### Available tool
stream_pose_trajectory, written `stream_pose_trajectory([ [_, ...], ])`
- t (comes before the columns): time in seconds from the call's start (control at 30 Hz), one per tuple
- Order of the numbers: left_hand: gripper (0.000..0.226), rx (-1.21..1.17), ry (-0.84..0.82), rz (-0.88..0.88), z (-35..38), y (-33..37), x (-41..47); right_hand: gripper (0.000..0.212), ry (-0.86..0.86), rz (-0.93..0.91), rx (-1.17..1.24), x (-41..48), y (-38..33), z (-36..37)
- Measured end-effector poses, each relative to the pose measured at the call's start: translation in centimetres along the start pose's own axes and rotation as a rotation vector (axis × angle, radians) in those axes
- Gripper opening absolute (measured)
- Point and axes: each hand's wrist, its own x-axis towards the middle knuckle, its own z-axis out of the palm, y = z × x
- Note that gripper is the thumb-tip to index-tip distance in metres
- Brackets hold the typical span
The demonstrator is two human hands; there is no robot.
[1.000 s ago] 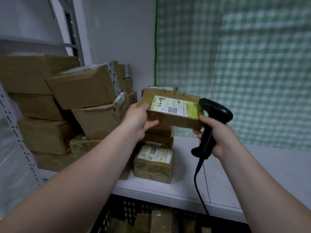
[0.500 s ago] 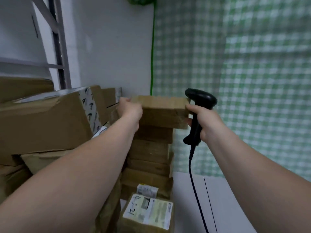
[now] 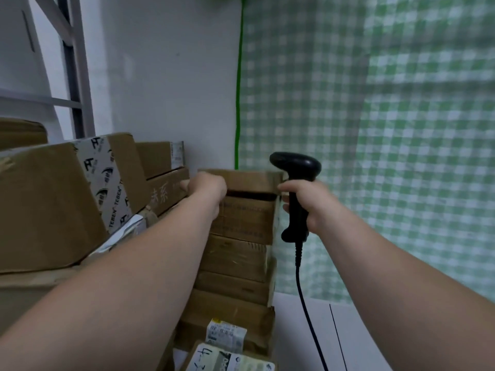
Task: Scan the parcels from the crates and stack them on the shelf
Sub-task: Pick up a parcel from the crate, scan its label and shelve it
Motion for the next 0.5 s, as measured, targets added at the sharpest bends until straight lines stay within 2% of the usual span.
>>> stream_pose_trajectory([
  [0.1, 0.042, 0.012, -0.166, -0.050, 0.3, -0.5, -1.2, 0.015, -0.049, 0.031, -0.009, -0.1, 1.0, 0.6],
  [0.17, 0.047, 0.026, -0.209, -0.027, 0.3, -0.8, -2.1, 0.013, -0.028, 0.029, 0.011, -0.4, 1.3, 0.7],
  [0.3, 0.054, 0.029, -0.176, 0.066, -1.0, -1.2, -4.5, 0.015, 0.042, -0.015, 0.053, -1.9, 1.7, 0.4],
  [0.37, 0.054, 0.021, -0.147, 0.150, -2.2, -1.7, -6.8, 0.015, 0.025, -0.007, 0.051, -3.7, 2.1, 0.3],
  [0.5, 0.046, 0.146, -0.050, 0.437, -5.8, -3.5, -11.5, 0.015, -0.053, 0.077, 0.098, -8.1, 3.0, 1.2],
])
